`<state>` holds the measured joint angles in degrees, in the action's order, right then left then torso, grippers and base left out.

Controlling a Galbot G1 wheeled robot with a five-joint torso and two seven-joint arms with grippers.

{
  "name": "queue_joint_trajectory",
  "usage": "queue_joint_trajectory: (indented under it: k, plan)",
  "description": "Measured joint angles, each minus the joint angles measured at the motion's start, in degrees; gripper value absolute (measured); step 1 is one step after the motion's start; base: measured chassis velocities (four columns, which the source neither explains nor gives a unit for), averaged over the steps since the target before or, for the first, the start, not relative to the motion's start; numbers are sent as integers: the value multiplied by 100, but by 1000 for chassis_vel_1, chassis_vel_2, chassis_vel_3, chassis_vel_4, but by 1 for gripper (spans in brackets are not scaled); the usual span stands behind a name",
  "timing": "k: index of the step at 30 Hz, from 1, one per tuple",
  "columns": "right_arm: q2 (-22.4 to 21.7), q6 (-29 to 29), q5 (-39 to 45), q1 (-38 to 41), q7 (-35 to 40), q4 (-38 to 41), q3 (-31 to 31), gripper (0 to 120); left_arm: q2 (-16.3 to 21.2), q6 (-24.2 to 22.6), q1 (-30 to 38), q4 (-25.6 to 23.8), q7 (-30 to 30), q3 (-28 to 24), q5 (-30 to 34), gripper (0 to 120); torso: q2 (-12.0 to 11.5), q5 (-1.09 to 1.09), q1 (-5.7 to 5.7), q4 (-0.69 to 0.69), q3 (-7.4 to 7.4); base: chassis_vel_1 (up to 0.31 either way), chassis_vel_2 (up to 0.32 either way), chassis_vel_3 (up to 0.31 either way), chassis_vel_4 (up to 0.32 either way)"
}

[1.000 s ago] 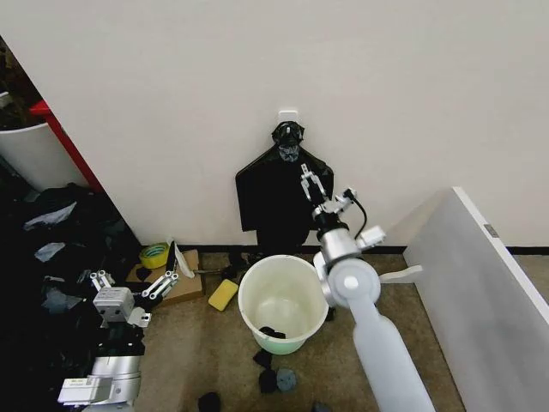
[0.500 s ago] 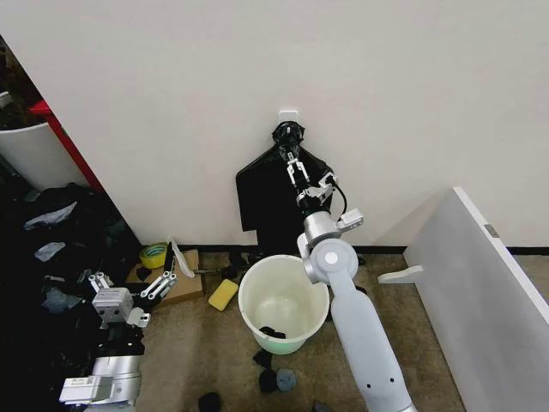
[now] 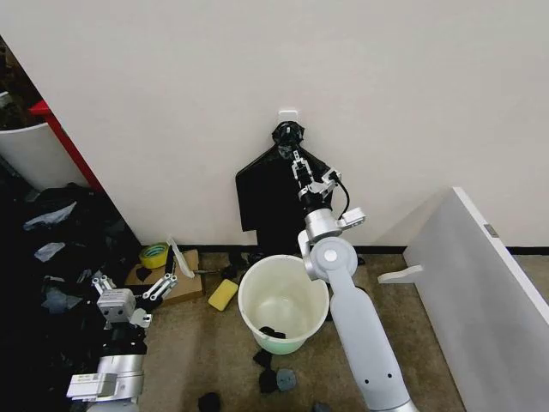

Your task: Place the garbage bag over the trash bin.

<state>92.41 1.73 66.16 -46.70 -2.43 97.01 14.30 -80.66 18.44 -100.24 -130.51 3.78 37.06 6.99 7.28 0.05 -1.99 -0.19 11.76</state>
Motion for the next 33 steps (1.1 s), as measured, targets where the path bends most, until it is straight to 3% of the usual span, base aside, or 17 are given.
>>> queue_joint_trajectory:
  k: [3, 15, 24, 33]
  plan:
    - [0, 0, -25, -19, -15, 0, -19, 0, 7, -2, 4, 16, 0, 0, 1, 100, 0, -1, 0, 1, 0, 0, 0, 0, 0]
    - [-61, 208, -292, -381, -528, 127, -176, 0, 17, -1, 16, 37, 30, 8, 4, 100, 0, 0, 0, 1, 0, 0, 0, 0, 0]
    - [-848, 371, -892, -1309, -1185, 661, -346, 0, -17, 16, 31, 40, 44, -18, 8, 100, 0, 0, 0, 0, -1, 0, 0, 0, 0]
    - [-1310, 628, -1512, -1950, -1594, 815, -354, 0, -39, 8, 59, 27, 43, -46, 8, 100, 0, -1, 1, 1, -1, 0, 0, 0, 0]
